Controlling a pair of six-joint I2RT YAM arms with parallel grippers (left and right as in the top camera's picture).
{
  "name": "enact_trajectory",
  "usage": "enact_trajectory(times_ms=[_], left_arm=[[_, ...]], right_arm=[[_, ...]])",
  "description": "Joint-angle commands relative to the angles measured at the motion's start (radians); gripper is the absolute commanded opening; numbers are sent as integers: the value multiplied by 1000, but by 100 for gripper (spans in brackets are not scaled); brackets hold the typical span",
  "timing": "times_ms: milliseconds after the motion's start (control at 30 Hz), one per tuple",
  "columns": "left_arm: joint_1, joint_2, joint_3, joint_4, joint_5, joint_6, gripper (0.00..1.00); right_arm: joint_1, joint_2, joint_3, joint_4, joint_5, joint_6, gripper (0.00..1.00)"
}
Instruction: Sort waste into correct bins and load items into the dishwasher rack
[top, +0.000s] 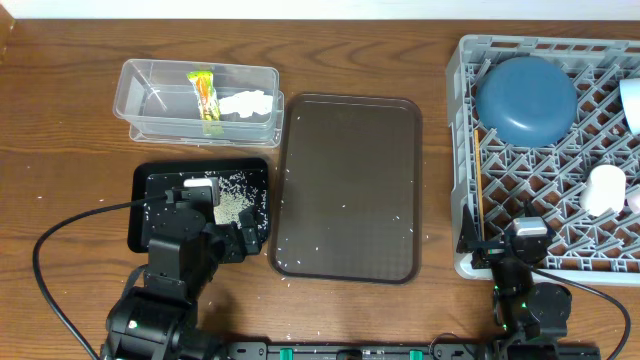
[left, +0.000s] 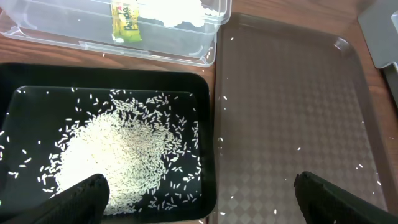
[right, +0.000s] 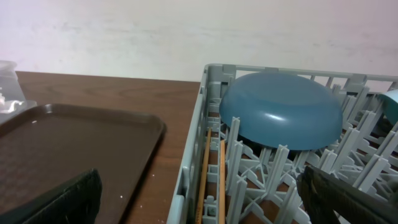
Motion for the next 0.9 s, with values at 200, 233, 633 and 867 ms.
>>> enact_trajectory(times_ms=[200,233,633,867], left_arm=[[-2,-1,0,1,-12,10,98],[-2,-1,0,1,-12,10,98],[54,-105,-75,41,-15,36,98],[162,-345,-359,320,23,35,98]], right_arm=[[-4,-5,-3,-3,-3,-8,99],[-4,-5,-3,-3,-3,-8,99],[-4,-5,-3,-3,-3,-8,99],[-4,-5,-3,-3,-3,-8,99]])
